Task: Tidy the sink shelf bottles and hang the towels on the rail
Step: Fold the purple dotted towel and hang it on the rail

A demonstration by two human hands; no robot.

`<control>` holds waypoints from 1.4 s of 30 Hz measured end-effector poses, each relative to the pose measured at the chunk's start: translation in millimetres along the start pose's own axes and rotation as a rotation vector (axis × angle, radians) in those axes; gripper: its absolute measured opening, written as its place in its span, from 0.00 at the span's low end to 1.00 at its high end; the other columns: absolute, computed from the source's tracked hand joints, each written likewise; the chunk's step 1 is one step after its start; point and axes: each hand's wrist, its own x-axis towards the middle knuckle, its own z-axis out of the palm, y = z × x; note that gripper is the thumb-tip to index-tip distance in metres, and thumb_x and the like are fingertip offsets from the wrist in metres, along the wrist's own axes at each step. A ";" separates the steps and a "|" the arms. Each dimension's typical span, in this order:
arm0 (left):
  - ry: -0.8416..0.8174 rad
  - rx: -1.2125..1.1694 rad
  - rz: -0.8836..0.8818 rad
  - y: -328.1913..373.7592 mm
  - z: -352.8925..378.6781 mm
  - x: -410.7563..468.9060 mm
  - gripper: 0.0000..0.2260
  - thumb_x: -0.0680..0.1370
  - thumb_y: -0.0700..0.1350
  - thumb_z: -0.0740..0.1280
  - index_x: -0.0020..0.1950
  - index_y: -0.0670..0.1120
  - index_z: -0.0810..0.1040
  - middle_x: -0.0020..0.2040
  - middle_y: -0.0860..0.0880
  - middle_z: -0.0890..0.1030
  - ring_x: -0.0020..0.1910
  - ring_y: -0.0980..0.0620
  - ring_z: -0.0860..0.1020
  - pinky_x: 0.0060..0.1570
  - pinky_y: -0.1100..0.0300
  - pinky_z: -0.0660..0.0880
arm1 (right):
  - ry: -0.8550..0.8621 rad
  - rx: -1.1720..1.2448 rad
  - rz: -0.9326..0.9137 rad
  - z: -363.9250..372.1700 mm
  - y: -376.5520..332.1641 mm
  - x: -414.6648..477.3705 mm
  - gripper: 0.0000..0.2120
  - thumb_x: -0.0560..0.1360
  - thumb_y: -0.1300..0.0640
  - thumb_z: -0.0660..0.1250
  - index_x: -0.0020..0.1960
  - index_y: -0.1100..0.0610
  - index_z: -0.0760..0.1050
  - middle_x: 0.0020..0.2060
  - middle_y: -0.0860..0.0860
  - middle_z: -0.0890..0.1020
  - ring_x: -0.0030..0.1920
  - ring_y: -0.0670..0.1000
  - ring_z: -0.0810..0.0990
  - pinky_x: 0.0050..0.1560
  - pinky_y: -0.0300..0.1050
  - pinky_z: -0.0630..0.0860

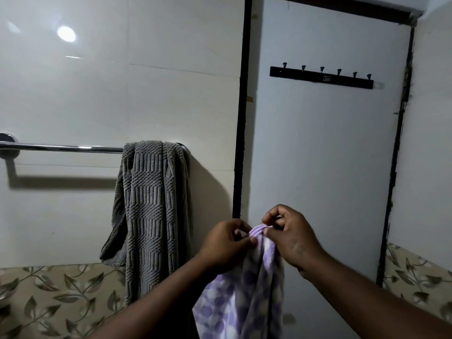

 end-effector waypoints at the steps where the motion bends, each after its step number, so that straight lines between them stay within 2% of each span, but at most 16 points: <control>1: 0.008 0.048 0.056 -0.8 -3.1 0.1 0.07 0.72 0.51 0.77 0.43 0.57 0.80 0.45 0.49 0.80 0.39 0.51 0.78 0.45 0.49 0.78 | -0.002 0.038 0.010 -2.5 -3.0 2.5 0.09 0.73 0.68 0.70 0.42 0.55 0.78 0.36 0.51 0.86 0.38 0.51 0.84 0.42 0.45 0.79; 3: -0.015 -0.011 0.155 -2.3 -7.7 -1.0 0.10 0.72 0.52 0.76 0.50 0.55 0.78 0.50 0.46 0.80 0.45 0.50 0.79 0.49 0.46 0.79 | -0.010 0.114 0.021 -7.3 -10.5 8.0 0.10 0.73 0.71 0.69 0.41 0.57 0.79 0.34 0.51 0.85 0.34 0.48 0.81 0.37 0.38 0.77; 5: -0.057 -0.103 0.217 -2.4 -10.9 -2.2 0.16 0.74 0.51 0.75 0.58 0.53 0.74 0.52 0.48 0.81 0.45 0.52 0.78 0.49 0.47 0.79 | -0.018 0.156 0.021 -12.7 -19.6 14.5 0.10 0.73 0.72 0.68 0.41 0.59 0.80 0.32 0.52 0.83 0.33 0.47 0.79 0.36 0.37 0.76; 9: 0.005 -0.031 0.347 -3.4 -13.9 -1.3 0.16 0.75 0.49 0.74 0.58 0.53 0.70 0.50 0.49 0.79 0.39 0.56 0.73 0.44 0.50 0.76 | -0.011 0.179 0.003 -22.4 -36.5 26.6 0.11 0.72 0.73 0.67 0.40 0.59 0.80 0.31 0.51 0.83 0.33 0.47 0.79 0.37 0.39 0.76; 14: 0.061 0.105 0.429 -7.5 -21.0 -4.8 0.23 0.75 0.56 0.74 0.63 0.60 0.65 0.61 0.62 0.74 0.36 0.64 0.74 0.42 0.65 0.72 | 0.025 0.185 -0.022 -31.9 -48.1 36.5 0.10 0.73 0.73 0.68 0.41 0.60 0.80 0.33 0.53 0.84 0.35 0.48 0.80 0.39 0.41 0.78; 17: 0.071 0.166 0.474 -8.6 -23.5 -6.8 0.20 0.75 0.58 0.73 0.60 0.59 0.66 0.58 0.62 0.74 0.35 0.60 0.72 0.40 0.63 0.73 | 0.041 0.181 -0.030 -35.2 -51.0 40.0 0.09 0.73 0.73 0.68 0.42 0.61 0.80 0.34 0.53 0.84 0.35 0.48 0.81 0.39 0.39 0.78; 21: 0.073 0.231 0.458 -17.4 -25.6 -9.1 0.18 0.74 0.59 0.74 0.54 0.55 0.70 0.40 0.59 0.74 0.34 0.60 0.68 0.35 0.62 0.68 | 0.068 0.186 -0.040 -39.2 -51.5 45.8 0.09 0.74 0.73 0.68 0.41 0.60 0.81 0.35 0.53 0.84 0.35 0.47 0.81 0.39 0.39 0.78; 24: 0.021 0.271 0.438 -31.8 -28.8 -13.2 0.20 0.73 0.60 0.74 0.48 0.45 0.74 0.36 0.51 0.74 0.35 0.57 0.66 0.38 0.54 0.70 | 0.106 0.189 -0.034 -46.5 -48.6 52.4 0.11 0.73 0.72 0.69 0.40 0.58 0.80 0.34 0.52 0.84 0.35 0.48 0.81 0.40 0.39 0.78; 26: -0.038 0.259 0.395 -42.6 -32.9 -17.4 0.22 0.73 0.62 0.74 0.45 0.44 0.75 0.34 0.52 0.72 0.34 0.59 0.65 0.36 0.55 0.69 | 0.150 0.194 -0.015 -54.4 -45.0 58.2 0.11 0.73 0.72 0.69 0.39 0.58 0.80 0.35 0.53 0.84 0.36 0.49 0.81 0.42 0.41 0.79; 29: -0.088 0.228 0.357 -56.1 -43.2 -20.7 0.19 0.73 0.64 0.73 0.45 0.48 0.79 0.34 0.55 0.75 0.34 0.63 0.68 0.36 0.57 0.70 | 0.213 0.190 0.015 -65.3 -38.3 66.3 0.10 0.73 0.72 0.70 0.40 0.58 0.80 0.35 0.53 0.84 0.36 0.49 0.80 0.38 0.38 0.79; 31: -0.100 0.188 0.319 -61.4 -53.2 -21.0 0.20 0.73 0.65 0.73 0.46 0.48 0.81 0.37 0.51 0.78 0.36 0.62 0.70 0.38 0.54 0.73 | 0.245 0.187 0.034 -70.8 -33.3 70.7 0.11 0.73 0.73 0.70 0.39 0.58 0.79 0.35 0.54 0.83 0.34 0.49 0.80 0.35 0.36 0.78; 34: -0.074 0.238 0.304 -65.4 -68.1 -21.5 0.25 0.72 0.67 0.71 0.45 0.45 0.81 0.34 0.53 0.74 0.34 0.61 0.67 0.35 0.55 0.68 | 0.279 0.200 0.075 -77.7 -25.6 76.2 0.12 0.73 0.73 0.69 0.38 0.57 0.78 0.37 0.56 0.82 0.37 0.54 0.79 0.44 0.45 0.79; 36: -0.069 0.241 0.312 -66.5 -73.8 -23.0 0.24 0.72 0.67 0.70 0.45 0.45 0.81 0.35 0.51 0.75 0.34 0.61 0.68 0.35 0.56 0.68 | 0.287 0.222 0.098 -79.5 -21.9 77.8 0.12 0.73 0.74 0.69 0.38 0.58 0.78 0.38 0.57 0.82 0.39 0.55 0.79 0.50 0.51 0.79; 38: -0.070 0.240 0.327 -67.0 -73.9 -25.3 0.20 0.73 0.63 0.72 0.45 0.45 0.81 0.38 0.47 0.79 0.37 0.59 0.71 0.38 0.54 0.72 | 0.281 0.233 0.106 -78.0 -19.7 78.2 0.12 0.73 0.74 0.69 0.39 0.58 0.78 0.38 0.58 0.82 0.40 0.56 0.79 0.52 0.53 0.79; 40: -0.074 0.214 0.366 -66.4 -68.9 -28.7 0.12 0.74 0.55 0.75 0.46 0.50 0.77 0.40 0.51 0.78 0.39 0.60 0.72 0.40 0.57 0.72 | 0.270 0.241 0.104 -75.2 -19.3 79.3 0.12 0.73 0.74 0.69 0.39 0.58 0.79 0.38 0.57 0.82 0.40 0.56 0.80 0.52 0.52 0.79; 42: -0.081 0.198 0.409 -64.1 -63.2 -31.0 0.11 0.75 0.50 0.76 0.47 0.48 0.76 0.41 0.51 0.78 0.40 0.60 0.72 0.41 0.57 0.72 | 0.267 0.245 0.098 -73.2 -20.8 81.4 0.12 0.73 0.73 0.69 0.39 0.57 0.79 0.38 0.56 0.82 0.40 0.55 0.80 0.52 0.52 0.80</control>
